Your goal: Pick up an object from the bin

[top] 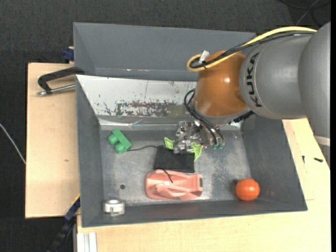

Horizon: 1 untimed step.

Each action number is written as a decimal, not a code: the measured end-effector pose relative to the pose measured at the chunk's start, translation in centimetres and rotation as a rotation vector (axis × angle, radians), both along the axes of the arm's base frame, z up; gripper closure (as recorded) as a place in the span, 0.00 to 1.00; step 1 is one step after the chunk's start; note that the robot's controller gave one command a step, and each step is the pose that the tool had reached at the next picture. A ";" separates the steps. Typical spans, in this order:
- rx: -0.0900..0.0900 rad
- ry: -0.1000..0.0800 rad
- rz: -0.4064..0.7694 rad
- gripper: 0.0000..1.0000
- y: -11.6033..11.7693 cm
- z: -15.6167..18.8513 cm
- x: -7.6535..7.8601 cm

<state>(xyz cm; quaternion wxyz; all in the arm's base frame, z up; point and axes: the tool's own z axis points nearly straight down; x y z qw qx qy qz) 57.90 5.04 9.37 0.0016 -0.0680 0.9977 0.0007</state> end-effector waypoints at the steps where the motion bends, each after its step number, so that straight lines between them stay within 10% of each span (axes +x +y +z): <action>1: 0.000 0.001 -0.001 0.00 0.0 0.0 0.0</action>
Offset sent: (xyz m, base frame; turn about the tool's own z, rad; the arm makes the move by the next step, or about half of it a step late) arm 0.0000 0.0000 0.0000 0.0000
